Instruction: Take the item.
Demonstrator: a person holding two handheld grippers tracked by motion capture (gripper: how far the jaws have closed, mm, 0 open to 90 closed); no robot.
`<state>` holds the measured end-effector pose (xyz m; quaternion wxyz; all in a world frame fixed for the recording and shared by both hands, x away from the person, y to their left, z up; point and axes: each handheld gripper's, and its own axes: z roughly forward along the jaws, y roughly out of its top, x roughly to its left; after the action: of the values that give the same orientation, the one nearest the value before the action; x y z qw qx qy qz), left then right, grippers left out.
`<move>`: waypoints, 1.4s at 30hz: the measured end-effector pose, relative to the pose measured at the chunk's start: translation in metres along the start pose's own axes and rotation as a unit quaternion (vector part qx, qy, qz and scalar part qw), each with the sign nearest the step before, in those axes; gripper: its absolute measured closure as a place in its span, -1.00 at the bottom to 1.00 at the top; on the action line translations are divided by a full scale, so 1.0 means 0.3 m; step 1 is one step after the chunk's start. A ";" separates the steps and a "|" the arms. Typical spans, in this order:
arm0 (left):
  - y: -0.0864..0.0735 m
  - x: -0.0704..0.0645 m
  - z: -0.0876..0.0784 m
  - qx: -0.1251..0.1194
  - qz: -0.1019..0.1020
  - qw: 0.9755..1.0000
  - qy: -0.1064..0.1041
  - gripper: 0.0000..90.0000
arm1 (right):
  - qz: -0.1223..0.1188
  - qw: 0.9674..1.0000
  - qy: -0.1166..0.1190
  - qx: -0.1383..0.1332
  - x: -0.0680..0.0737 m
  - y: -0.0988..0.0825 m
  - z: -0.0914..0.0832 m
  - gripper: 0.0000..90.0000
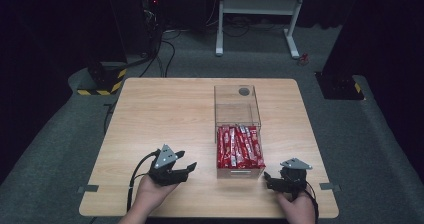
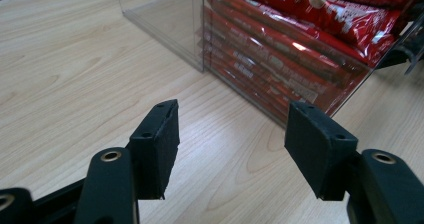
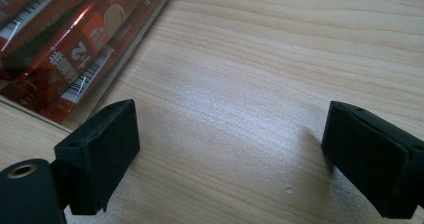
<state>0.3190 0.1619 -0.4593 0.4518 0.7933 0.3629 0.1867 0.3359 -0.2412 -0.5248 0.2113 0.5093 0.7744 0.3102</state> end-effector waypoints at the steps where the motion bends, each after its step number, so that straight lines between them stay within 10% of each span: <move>1: 0.004 -0.002 0.001 -0.002 0.000 1.000 -0.001 -0.14 | 0.000 1.000 0.000 0.000 0.000 0.000 0.000 -0.82; 42: 0.115 -0.091 0.065 -0.022 0.003 0.999 -0.042 -0.12 | -0.006 1.000 0.005 0.001 0.002 0.000 -0.001 -0.82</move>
<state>0.3270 0.1189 -0.4393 0.4839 0.7912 0.3367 0.1626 0.3354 -0.2408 -0.5247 0.2084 0.5032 0.7789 0.3109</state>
